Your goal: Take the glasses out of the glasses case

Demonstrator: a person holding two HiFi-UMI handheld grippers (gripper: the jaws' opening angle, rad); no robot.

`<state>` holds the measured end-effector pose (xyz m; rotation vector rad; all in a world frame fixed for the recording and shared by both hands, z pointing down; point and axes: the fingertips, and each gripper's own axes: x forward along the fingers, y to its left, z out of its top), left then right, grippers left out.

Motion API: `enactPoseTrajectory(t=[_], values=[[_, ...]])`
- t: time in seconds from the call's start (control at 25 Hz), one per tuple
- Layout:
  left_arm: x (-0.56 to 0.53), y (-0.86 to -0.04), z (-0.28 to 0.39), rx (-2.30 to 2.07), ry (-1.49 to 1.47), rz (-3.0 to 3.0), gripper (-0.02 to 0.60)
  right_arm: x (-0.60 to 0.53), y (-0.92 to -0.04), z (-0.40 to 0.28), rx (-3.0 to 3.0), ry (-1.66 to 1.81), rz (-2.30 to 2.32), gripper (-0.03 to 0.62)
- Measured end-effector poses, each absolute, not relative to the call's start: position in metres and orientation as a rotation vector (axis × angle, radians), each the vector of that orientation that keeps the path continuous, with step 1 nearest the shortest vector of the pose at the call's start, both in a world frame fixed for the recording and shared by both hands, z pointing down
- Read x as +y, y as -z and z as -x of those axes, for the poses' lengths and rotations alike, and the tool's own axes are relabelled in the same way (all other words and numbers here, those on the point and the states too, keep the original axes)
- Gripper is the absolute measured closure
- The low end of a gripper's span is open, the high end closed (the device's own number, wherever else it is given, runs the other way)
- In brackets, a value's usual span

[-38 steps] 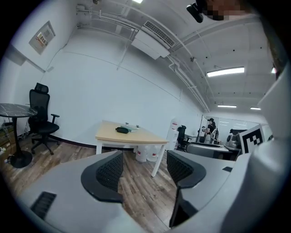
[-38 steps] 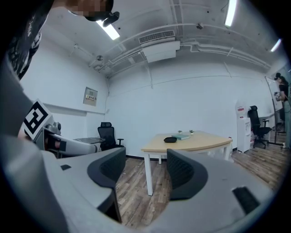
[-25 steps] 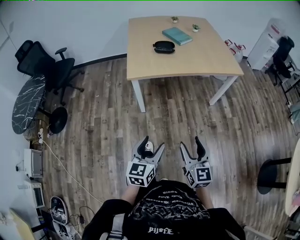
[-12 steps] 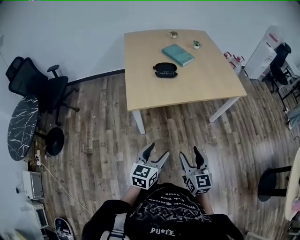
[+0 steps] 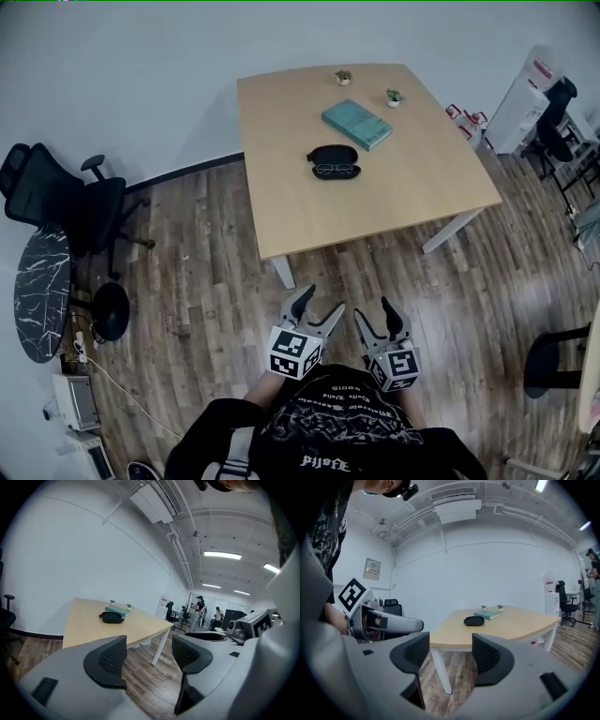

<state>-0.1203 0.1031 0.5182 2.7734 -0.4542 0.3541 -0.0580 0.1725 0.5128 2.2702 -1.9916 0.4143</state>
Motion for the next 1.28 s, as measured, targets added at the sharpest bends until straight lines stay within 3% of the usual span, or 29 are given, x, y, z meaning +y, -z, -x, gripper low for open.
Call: enactPoseTrajectory(t=[0.72,1.28], values=[[0.048,-0.532,0.119,-0.623,-0.367,-2.732,0.272,0.106,-0.510,0.026,-2.050,-0.364,-2.260,0.299],[-0.072,-0.538,0.016,-0.875,-0.398,-2.648,0.272,-0.029,-0.524,-0.096,-2.203,-0.428,-2.060,0.299]])
